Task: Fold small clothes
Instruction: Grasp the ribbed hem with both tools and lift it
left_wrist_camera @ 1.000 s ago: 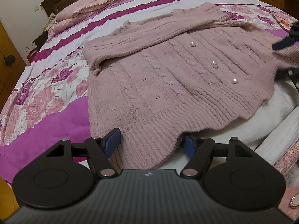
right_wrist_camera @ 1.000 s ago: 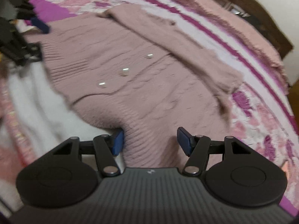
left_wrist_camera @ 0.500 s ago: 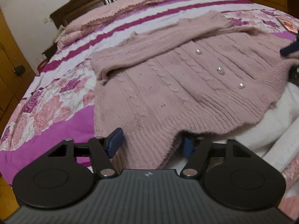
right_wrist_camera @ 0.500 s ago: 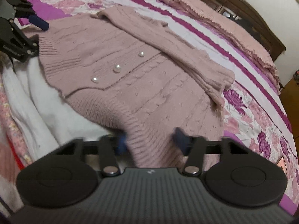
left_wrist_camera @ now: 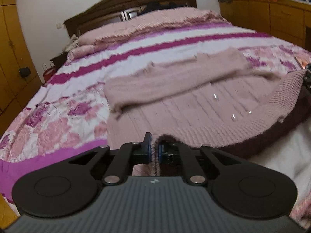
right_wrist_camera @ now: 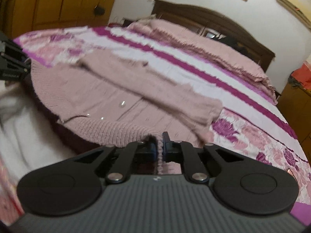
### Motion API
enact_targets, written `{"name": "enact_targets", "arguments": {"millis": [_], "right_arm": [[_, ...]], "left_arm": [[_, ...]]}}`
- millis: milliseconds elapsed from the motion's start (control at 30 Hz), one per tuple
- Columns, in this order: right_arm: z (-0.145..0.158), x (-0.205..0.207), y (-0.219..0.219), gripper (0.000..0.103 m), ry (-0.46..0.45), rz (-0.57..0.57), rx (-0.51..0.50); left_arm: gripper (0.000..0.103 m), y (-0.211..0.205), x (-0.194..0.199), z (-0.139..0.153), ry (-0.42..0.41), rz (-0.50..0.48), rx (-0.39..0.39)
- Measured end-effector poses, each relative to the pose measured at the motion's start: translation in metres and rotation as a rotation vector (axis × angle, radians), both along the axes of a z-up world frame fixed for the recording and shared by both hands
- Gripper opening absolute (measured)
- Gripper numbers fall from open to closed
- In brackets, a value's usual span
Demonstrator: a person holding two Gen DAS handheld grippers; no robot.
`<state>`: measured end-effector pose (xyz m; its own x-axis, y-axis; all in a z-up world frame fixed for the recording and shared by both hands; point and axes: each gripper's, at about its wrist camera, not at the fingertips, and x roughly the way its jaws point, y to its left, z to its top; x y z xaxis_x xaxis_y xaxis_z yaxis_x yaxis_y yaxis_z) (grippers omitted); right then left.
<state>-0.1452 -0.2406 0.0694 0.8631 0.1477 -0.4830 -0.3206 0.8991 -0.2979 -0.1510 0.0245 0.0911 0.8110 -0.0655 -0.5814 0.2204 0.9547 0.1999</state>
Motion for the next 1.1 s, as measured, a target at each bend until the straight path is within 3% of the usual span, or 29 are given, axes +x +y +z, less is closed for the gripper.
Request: {"name": "enact_targets", "arguments": {"millis": [367, 733, 933, 1100], "right_arm": [[0.033, 0.064, -0.003, 0.008, -0.089, -0.077, 0.05], [0.049, 0.142, -0.001, 0.008, -0.186, -0.137, 0.013], [0.042, 0.193, 0.004, 0.008, -0.208, -0.159, -0.047], [0.018, 0.235, 0.006, 0.008, -0.137, -0.177, -0.065]], "left_arm": [[0.006, -0.006, 0.072, 0.047, -0.129, 0.029, -0.038], [0.006, -0.023, 0.173, 0.075, -0.238, 0.034, 0.003], [0.006, -0.03, 0.239, 0.069, -0.229, 0.065, 0.004], [0.006, -0.032, 0.3, 0.038, -0.151, 0.077, 0.012]]}}
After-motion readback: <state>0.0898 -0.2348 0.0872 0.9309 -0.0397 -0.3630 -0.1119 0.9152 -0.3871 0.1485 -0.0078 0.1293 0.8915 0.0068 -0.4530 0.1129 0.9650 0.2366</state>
